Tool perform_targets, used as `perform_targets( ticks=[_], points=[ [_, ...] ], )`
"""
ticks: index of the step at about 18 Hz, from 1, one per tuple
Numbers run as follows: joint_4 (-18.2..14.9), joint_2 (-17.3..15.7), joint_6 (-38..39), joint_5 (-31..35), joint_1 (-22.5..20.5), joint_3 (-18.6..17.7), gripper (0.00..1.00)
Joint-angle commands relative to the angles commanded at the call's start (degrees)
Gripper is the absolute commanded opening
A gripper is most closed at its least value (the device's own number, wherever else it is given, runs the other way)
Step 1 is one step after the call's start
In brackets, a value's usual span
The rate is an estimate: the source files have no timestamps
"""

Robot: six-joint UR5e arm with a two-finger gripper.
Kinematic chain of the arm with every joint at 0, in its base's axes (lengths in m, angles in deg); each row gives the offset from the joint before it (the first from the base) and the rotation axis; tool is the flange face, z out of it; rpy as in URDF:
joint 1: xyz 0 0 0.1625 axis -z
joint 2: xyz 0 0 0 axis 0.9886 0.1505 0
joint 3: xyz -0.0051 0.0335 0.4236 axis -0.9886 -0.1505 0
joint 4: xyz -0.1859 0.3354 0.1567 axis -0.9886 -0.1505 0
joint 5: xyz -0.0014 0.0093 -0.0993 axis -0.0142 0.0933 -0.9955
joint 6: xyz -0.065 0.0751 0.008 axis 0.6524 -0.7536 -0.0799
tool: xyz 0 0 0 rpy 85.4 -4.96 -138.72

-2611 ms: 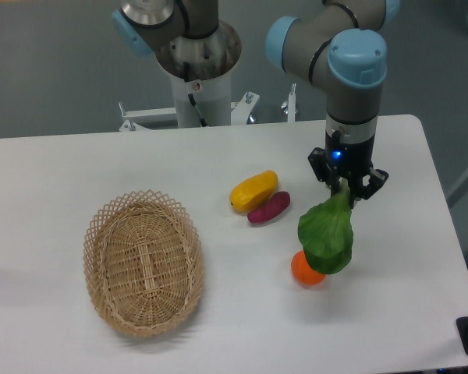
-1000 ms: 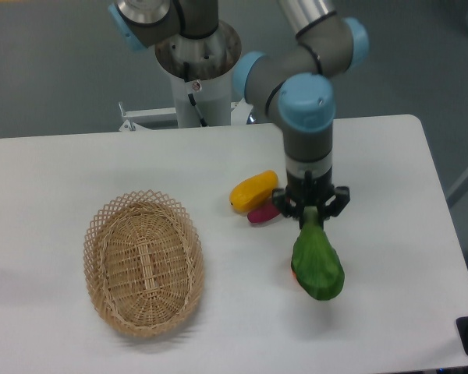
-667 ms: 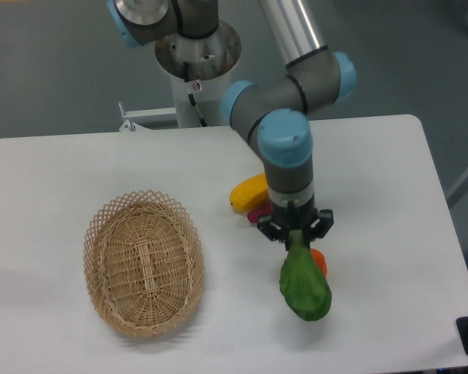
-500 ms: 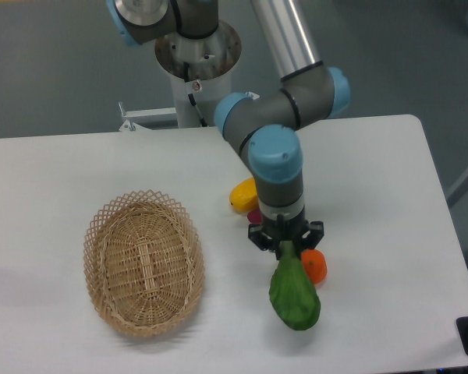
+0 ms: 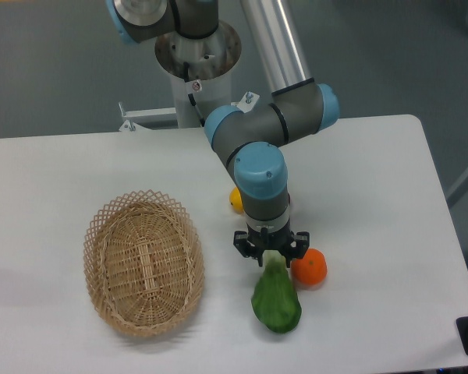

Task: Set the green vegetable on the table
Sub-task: 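Open the gripper to release the bok choy and lift away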

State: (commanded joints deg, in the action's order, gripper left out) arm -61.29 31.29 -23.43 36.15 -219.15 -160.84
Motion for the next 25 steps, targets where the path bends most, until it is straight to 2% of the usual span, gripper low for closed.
perform_targets(
  ticks=[4, 11, 13, 17, 21, 25],
  points=[
    [0.1, -0.9, -0.1, -0.1, 0.0, 1.8, 1.0],
    [-0.1, -0.9, -0.6, -0.1, -0.5, 10.2, 1.0],
    [-0.3, -1.1, -3.8, -0.1, -1.7, 12.3, 1.0],
    [-1.7, -3.9, -10.3, -0.7, -5.2, 14.2, 1.0],
    [-8.2, -6.7, -20.5, -2.1, -8.6, 14.0, 1.0],
    [-12.1, -8.5, -29.5, -4.3, -11.4, 13.7, 1.0]
  ],
)
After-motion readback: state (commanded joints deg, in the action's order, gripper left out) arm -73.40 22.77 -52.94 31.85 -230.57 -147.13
